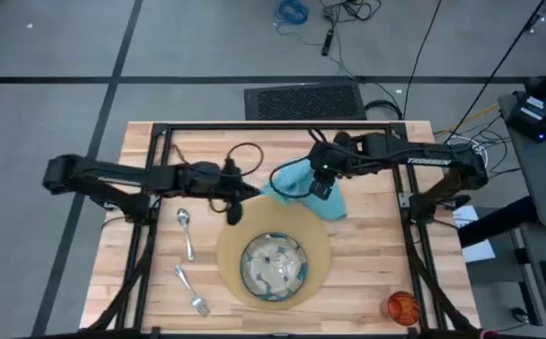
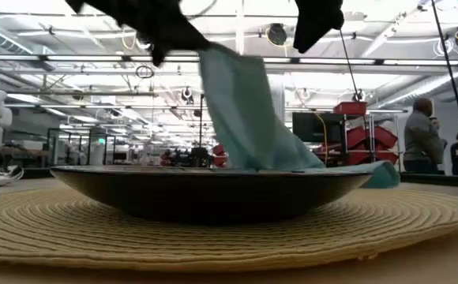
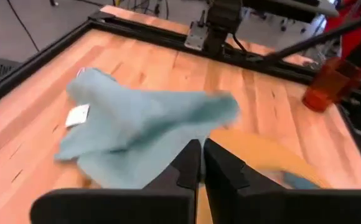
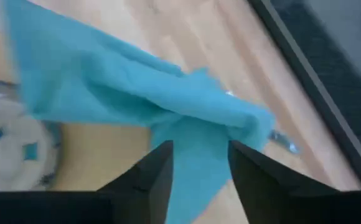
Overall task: Set table place
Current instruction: Fold the blue napkin
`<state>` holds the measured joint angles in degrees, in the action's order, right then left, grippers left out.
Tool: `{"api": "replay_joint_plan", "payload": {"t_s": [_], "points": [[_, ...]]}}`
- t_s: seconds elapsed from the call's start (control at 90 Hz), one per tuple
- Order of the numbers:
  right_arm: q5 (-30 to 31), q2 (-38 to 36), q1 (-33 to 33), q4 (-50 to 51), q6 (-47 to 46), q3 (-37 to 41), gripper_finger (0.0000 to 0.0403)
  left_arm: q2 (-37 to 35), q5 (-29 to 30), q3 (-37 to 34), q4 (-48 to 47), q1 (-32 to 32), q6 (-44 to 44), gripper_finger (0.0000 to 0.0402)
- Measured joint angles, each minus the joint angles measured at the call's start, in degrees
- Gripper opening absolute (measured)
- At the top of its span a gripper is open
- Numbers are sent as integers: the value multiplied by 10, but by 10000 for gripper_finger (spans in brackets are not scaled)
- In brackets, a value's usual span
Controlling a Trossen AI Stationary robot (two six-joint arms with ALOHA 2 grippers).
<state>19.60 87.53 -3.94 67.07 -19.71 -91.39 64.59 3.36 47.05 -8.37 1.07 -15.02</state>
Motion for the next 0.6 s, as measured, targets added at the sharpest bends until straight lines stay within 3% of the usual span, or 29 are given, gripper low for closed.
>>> {"api": "replay_joint_plan", "payload": {"t_s": [0.156,0.333,0.6], "points": [[-68,0,-40,-65,26,49,166,-86,2,0,-177,26,-57,0],[-86,1,-85,-150,40,113,167,-117,-5,0,-342,68,-131,0],[-172,5,-151,-264,38,229,158,-99,9,-23,-356,99,-147,0]]}}
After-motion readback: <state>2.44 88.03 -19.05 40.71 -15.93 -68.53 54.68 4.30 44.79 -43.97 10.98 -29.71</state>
